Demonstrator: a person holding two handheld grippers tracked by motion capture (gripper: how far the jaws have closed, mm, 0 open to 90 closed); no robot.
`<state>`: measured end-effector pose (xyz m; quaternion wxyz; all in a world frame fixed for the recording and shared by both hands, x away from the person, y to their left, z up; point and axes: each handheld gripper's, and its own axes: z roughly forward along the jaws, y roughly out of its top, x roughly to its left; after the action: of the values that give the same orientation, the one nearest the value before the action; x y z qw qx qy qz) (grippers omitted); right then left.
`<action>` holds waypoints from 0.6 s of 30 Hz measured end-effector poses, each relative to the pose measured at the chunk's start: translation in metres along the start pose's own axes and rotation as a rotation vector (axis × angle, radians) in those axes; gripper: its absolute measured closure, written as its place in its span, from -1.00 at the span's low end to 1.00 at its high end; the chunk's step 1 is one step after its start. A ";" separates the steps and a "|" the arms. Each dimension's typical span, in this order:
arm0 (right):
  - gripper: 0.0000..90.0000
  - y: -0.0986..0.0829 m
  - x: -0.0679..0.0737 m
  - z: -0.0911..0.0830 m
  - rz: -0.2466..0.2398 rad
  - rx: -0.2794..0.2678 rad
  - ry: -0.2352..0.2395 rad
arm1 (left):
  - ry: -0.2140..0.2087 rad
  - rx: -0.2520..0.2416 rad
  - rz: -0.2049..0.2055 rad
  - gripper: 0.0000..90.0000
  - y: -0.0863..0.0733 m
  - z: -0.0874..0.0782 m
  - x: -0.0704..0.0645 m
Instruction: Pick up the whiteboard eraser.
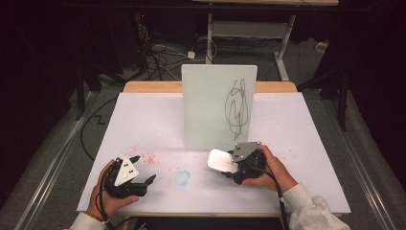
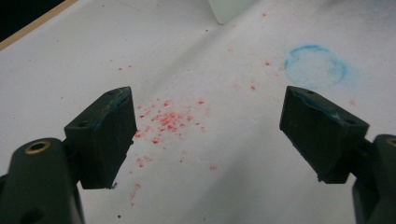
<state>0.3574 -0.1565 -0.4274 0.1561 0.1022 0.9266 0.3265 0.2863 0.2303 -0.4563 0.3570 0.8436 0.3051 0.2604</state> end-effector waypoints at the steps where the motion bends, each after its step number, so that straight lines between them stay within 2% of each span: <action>1: -0.32 0.000 0.000 0.000 0.000 0.000 0.000 | 0.001 0.000 -0.001 -0.60 0.000 0.000 0.000; 4: -0.32 0.000 0.001 -0.006 0.009 -0.028 -0.026 | 0.002 -0.004 -0.003 -0.60 0.000 0.000 0.001; 6: -0.32 0.000 0.001 -0.009 0.024 -0.046 -0.054 | 0.000 -0.008 -0.006 -0.60 0.000 0.000 0.002; 7: -0.32 0.000 0.001 -0.014 0.027 -0.067 -0.083 | 0.000 -0.008 -0.008 -0.60 0.000 0.000 0.002; 9: -0.31 -0.001 0.001 -0.015 0.038 -0.079 -0.089 | -0.003 -0.011 -0.012 -0.60 0.000 0.001 0.003; 12: -0.31 -0.002 0.000 -0.021 0.055 -0.101 -0.136 | -0.001 -0.014 -0.014 -0.60 -0.001 0.000 0.004; 14: -0.31 -0.004 -0.001 -0.024 0.044 -0.112 -0.146 | 0.001 -0.023 -0.020 -0.60 -0.001 -0.001 0.005; 18: -0.31 -0.005 0.000 -0.031 0.045 -0.118 -0.223 | 0.011 -0.038 -0.007 -0.60 0.001 -0.001 0.005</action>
<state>0.3458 -0.1776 -0.4078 0.2568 0.1494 0.8800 0.3706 0.2892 0.2332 -0.4538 0.3724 0.8341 0.3050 0.2693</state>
